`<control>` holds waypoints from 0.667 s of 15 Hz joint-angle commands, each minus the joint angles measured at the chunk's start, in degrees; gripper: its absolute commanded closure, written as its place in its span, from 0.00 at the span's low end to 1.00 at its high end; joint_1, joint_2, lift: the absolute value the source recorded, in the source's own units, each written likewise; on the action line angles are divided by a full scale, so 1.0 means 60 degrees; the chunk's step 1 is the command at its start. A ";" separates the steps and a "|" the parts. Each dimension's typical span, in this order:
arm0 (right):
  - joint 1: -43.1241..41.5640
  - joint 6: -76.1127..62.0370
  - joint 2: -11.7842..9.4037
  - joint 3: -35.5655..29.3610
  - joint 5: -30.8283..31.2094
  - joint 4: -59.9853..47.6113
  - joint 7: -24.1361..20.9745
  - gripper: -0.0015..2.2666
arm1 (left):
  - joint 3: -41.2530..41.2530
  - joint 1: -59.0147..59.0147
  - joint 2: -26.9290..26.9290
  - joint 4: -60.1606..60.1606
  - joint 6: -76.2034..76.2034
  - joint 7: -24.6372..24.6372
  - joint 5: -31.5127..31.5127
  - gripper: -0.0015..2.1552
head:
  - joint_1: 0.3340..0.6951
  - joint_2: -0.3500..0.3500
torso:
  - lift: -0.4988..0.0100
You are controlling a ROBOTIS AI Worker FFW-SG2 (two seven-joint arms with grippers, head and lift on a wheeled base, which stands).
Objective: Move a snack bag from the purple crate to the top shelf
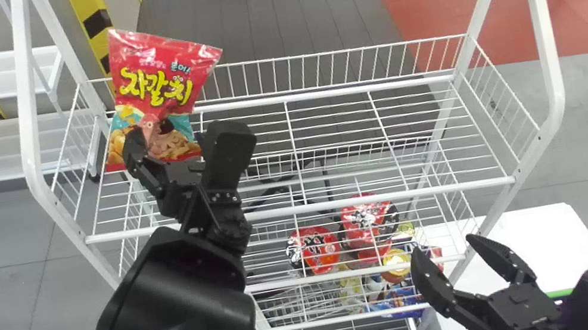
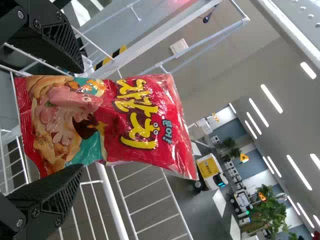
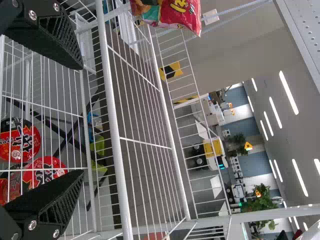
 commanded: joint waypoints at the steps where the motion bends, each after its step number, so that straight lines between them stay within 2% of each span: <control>1: 0.0000 0.0000 -0.0023 0.0000 -0.0026 0.0000 0.0000 0.03 | -0.0086 0.0185 -0.0025 -0.0395 0.0191 0.0001 -0.0075 0.08 | 1.00 0.36 | 0.98; 10: 0.0044 0.0029 -0.0111 0.0029 -0.0055 -0.0103 0.0000 0.03 | -0.0188 0.1474 -0.0025 -0.1874 0.0220 -0.0409 -0.0089 0.08 | 1.00 0.32 | 0.98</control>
